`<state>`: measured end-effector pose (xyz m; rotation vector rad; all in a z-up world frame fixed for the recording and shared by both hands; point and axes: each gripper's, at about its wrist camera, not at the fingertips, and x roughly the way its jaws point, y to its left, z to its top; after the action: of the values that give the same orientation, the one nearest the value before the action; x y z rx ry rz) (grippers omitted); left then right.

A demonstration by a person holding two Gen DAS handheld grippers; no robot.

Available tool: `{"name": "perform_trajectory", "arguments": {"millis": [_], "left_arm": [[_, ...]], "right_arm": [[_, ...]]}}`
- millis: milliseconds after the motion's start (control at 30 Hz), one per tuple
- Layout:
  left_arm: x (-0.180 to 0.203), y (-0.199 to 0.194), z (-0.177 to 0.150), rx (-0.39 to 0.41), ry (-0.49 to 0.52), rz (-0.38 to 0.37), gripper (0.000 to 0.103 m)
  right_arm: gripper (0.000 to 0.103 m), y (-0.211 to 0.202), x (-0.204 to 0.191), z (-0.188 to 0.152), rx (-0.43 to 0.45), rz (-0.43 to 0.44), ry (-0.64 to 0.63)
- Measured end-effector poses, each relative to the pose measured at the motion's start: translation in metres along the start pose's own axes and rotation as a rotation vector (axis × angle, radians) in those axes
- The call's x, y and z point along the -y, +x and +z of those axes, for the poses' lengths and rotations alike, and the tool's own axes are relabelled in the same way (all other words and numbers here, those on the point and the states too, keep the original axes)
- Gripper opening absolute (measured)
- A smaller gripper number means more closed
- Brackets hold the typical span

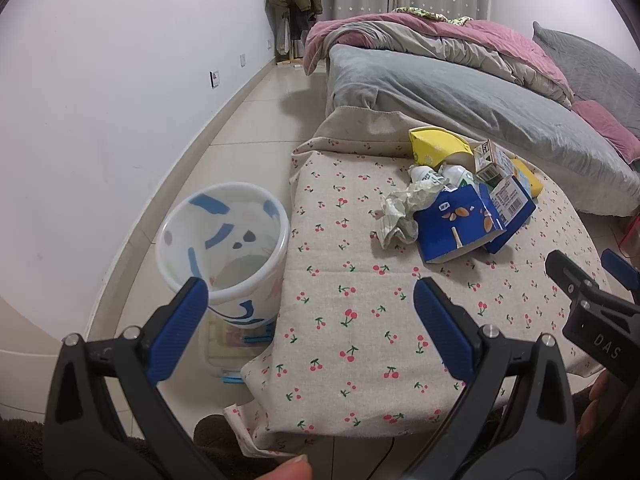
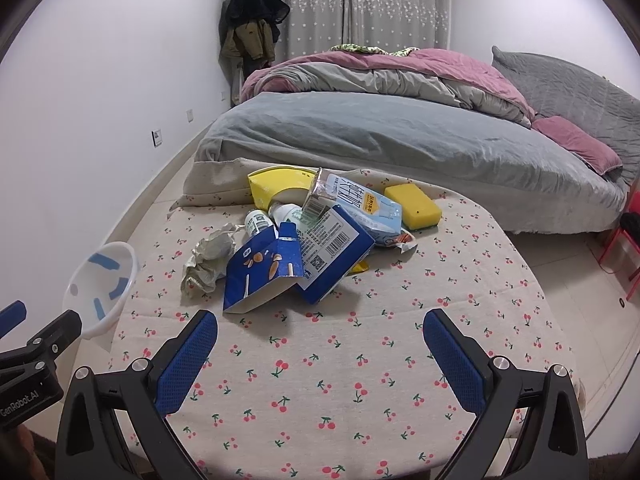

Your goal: Collect trash

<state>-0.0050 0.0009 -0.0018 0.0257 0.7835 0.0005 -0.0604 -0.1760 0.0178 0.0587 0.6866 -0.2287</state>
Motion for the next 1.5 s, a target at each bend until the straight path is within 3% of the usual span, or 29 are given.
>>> {"name": "perform_trajectory", "arguments": {"millis": [1500], "left_arm": [[-0.0005,0.0004,-0.0001,-0.009,0.001,-0.003,0.102]], "right_arm": [[0.103,-0.0006,-0.0014,0.0006,-0.006,0.012,0.008]]}}
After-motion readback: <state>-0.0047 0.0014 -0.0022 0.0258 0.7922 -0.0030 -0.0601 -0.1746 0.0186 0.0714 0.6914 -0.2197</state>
